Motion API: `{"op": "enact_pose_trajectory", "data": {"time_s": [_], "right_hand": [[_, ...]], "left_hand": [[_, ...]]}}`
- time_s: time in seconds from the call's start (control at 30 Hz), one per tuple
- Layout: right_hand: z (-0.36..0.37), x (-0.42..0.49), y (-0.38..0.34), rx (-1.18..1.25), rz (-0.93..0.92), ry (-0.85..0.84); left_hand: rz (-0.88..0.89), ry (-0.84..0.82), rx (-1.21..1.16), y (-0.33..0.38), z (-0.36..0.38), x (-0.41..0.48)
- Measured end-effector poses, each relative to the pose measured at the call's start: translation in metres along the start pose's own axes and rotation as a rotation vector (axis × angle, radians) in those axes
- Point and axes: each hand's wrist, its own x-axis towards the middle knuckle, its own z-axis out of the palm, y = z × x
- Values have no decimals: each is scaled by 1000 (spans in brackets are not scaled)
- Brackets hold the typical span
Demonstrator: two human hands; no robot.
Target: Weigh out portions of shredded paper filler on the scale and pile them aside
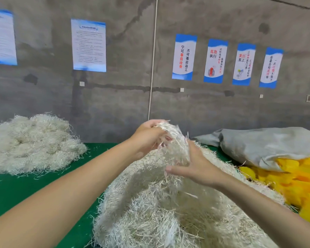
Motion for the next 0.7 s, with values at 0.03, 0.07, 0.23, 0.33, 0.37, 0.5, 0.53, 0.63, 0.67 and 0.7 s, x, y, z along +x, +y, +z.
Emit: {"op": "enact_pose_trajectory", "data": {"time_s": [0.03,0.07,0.23,0.33,0.37,0.5,0.53,0.63,0.67,0.7], "right_hand": [[8,3,0,-24,7,-27],[10,6,4,-31,30,-8],[-21,16,32,305,322,263],[-41,12,38,415,353,339],[-47,12,42,308,346,368],[-63,10,64,-608,469,335],[-63,8,69,-662,555,274],[-68,6,88,-482,727,64],[-70,5,91,-441,762,-11],[-74,6,91,-444,789,-59]], "left_hand": [[9,-94,20,3,5,-3],[25,-197,96,2,5,-4],[-116,-392,896,-31,-39,-6],[-269,-241,1047,-78,-66,-4],[-283,-205,1097,-96,-71,-3],[-148,-87,1188,-143,-74,4],[-87,-55,1145,-147,-72,6],[38,23,805,-142,-57,12],[69,36,693,-137,-50,13],[87,34,632,-133,-42,14]]}}
